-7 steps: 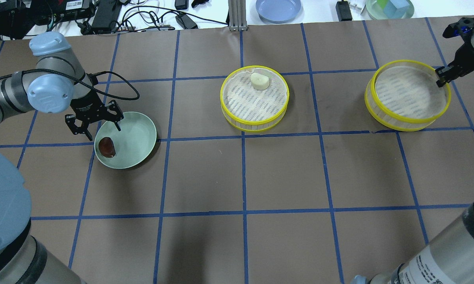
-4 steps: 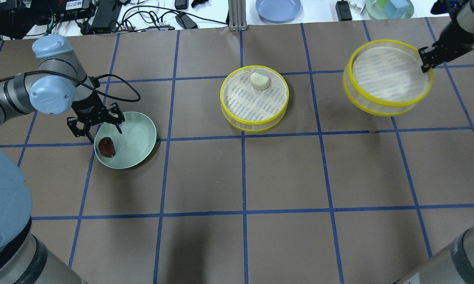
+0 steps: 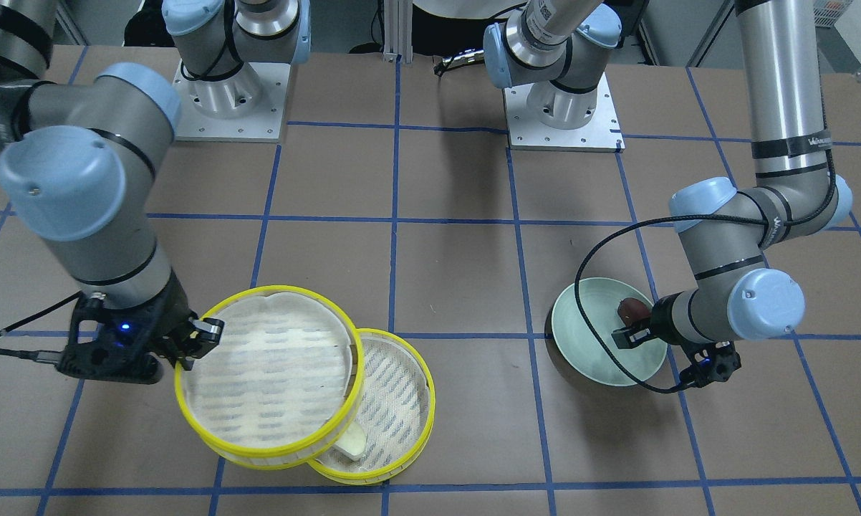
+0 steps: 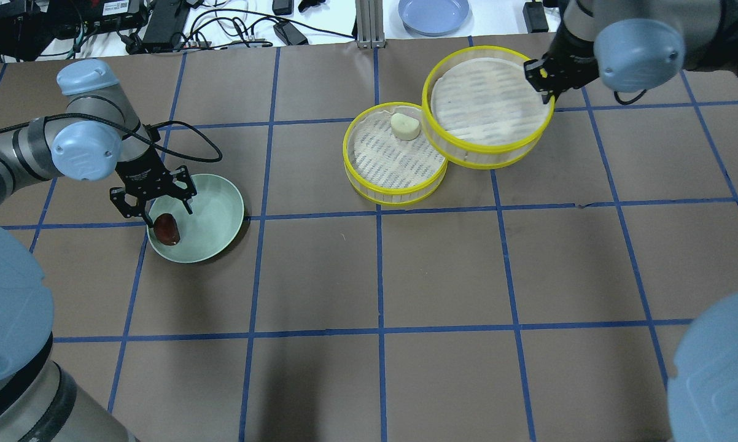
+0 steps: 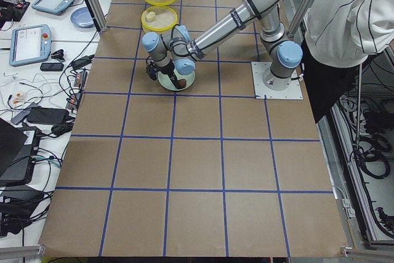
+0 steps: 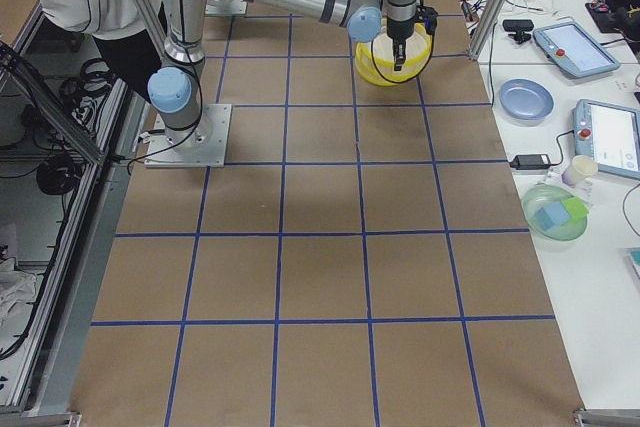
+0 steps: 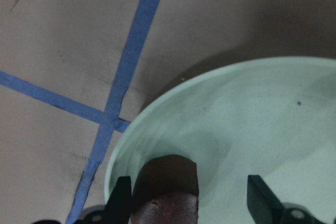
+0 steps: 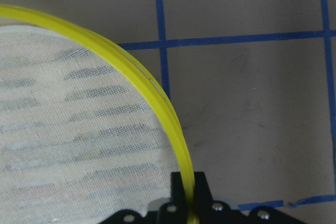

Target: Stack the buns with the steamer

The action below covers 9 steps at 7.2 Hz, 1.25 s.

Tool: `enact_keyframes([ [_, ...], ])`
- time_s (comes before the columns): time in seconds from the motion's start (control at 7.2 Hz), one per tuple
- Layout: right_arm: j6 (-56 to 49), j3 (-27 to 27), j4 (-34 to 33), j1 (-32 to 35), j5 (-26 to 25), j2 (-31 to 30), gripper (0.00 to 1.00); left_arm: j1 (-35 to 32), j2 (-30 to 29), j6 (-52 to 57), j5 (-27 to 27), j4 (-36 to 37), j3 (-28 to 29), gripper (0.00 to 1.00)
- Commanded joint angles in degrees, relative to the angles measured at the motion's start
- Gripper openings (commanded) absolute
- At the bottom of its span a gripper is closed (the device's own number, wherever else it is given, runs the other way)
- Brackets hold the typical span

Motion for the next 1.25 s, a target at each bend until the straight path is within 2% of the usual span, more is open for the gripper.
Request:
enact_keyframes([
  [0.0,7.58,0.19,-0.80,3.08,-0.46,1.66,0.00,-0.01,-0.13,0.68,0.41,0.54,0.04,0.10],
  [0.14,11.61,0.19,-4.55,5.43,-0.72,3.15,0.00,0.08,-0.04,0.25,0.32,0.71,0.13,0.00],
  [0.56,12.97,0.54,-4.58,6.68,-1.07,5.19,0.00,-0.01,2.06,-0.63,0.06,3.68,1.18,0.00],
  [1.11,13.76,0.63,-5.11,6.60,-0.46,6.59,0.00,-1.06,6.28,-2.48,-2.75,3.70,3.91,0.00],
])
